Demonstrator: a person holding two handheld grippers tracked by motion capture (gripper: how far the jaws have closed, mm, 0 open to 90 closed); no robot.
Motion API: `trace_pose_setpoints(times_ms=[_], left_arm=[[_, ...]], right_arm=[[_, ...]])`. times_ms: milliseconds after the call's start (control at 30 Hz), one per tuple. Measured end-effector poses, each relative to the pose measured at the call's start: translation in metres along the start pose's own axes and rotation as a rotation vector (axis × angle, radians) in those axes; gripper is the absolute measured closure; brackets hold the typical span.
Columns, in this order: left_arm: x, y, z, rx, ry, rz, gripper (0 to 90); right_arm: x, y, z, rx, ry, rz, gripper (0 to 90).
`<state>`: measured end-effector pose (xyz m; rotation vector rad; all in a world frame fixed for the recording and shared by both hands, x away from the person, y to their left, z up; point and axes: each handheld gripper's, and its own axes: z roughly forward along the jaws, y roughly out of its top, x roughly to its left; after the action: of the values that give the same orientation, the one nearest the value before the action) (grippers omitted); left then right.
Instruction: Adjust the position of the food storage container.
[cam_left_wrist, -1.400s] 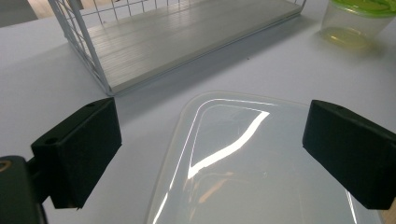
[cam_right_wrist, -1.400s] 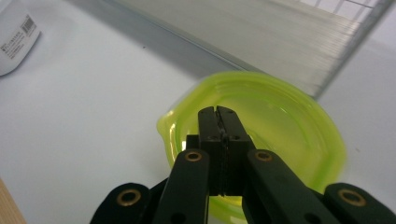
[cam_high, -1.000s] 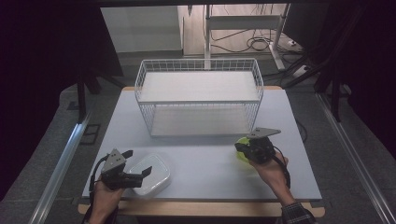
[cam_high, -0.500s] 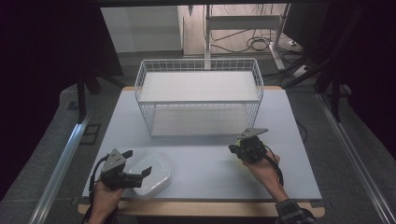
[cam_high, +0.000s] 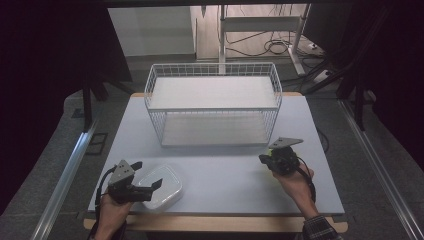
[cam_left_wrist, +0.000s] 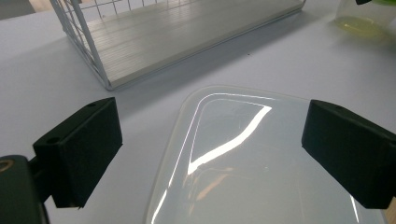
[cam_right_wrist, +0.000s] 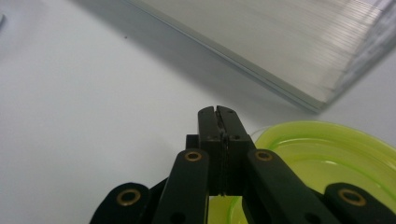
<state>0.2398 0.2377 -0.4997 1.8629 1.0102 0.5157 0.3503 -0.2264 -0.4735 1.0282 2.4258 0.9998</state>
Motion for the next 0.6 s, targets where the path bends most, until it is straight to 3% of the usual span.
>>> trace_pose_setpoints(times_ms=[400,500,600], left_arm=[[-0.001,0.002,-0.002,0.028,0.003,-0.015,6.4],[-0.002,0.003,-0.007,0.048,0.008,-0.001,6.6],[-0.001,0.003,-0.017,0.024,-0.009,0.000,11.2]], right_arm=[[-0.023,-0.019,-0.018,-0.004,-0.066,0.082,89.5],[-0.022,-0.020,-0.018,-0.004,-0.072,0.076,89.2],[-0.019,-0.019,-0.018,-0.012,-0.068,0.061,86.8]])
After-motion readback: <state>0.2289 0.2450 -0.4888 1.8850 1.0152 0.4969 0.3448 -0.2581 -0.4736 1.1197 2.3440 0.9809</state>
